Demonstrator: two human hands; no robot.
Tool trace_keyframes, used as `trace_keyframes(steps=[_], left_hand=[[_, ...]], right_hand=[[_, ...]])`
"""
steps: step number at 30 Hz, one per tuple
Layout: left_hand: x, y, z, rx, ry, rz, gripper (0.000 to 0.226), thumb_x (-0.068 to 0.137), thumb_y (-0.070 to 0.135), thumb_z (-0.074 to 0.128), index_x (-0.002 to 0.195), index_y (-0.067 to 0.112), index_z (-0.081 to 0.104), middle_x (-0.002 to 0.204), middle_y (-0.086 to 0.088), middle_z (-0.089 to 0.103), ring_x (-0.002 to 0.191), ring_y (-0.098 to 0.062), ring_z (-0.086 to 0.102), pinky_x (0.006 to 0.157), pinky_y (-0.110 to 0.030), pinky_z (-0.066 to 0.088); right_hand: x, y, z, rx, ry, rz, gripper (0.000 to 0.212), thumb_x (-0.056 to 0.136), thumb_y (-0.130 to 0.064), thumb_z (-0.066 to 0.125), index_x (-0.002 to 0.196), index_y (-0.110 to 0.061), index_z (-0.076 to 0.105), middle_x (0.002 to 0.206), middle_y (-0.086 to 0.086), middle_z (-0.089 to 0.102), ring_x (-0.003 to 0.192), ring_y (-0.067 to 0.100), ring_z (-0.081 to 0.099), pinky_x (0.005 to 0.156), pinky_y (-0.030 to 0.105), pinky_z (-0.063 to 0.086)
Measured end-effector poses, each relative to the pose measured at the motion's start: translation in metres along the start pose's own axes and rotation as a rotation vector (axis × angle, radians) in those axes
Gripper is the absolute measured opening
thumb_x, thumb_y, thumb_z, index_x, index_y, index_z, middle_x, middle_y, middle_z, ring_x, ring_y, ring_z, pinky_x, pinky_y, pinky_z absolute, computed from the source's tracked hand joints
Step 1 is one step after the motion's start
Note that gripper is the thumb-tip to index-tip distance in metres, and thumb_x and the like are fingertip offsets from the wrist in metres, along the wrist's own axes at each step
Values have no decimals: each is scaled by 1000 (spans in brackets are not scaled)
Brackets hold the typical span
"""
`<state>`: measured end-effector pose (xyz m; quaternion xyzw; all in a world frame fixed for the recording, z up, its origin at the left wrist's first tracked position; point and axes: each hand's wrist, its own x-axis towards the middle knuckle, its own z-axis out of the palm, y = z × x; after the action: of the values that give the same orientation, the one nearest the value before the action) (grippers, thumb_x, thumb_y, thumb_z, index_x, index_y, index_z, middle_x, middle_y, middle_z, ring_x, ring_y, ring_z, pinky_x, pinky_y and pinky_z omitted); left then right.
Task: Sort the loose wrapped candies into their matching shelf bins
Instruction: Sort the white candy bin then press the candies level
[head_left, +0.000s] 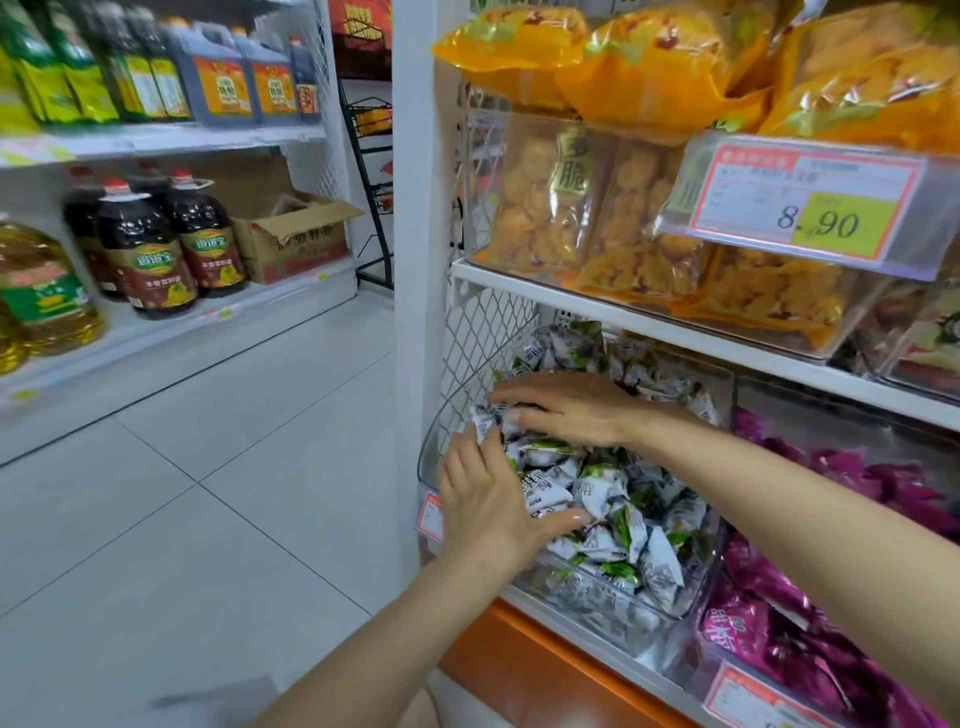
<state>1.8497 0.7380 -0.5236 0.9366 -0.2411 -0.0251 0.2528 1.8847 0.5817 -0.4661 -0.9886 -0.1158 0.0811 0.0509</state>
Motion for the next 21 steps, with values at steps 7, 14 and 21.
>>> trace_keyframes(steps=[7, 14, 21], left_hand=[[2, -23, -11, -81, -134, 25, 122, 67, 64, 67, 147, 8, -5, 155, -8, 4, 142, -24, 6, 116, -36, 12], [16, -35, -17, -100, -224, 112, 126, 61, 66, 72, 149, 15, -3, 156, -2, 16, 140, -19, 21, 115, -37, 20], [26, -32, -19, -46, -323, 143, 122, 65, 69, 67, 149, 22, -8, 158, -1, 7, 143, -20, 16, 116, -36, 16]], right_hand=[[8, -2, 4, -183, -112, -55, 60, 91, -64, 33, 145, -47, 14, 154, -8, 24, 140, 18, 23, 110, 39, 21], [-8, 25, 1, -262, -45, -110, 46, 94, -58, 27, 132, -42, 47, 144, -11, 34, 132, 16, 30, 106, 33, 21], [-26, 48, -3, -212, 88, -113, 71, 78, -80, 17, 122, -42, 57, 136, -2, 42, 123, 14, 39, 90, 21, 23]])
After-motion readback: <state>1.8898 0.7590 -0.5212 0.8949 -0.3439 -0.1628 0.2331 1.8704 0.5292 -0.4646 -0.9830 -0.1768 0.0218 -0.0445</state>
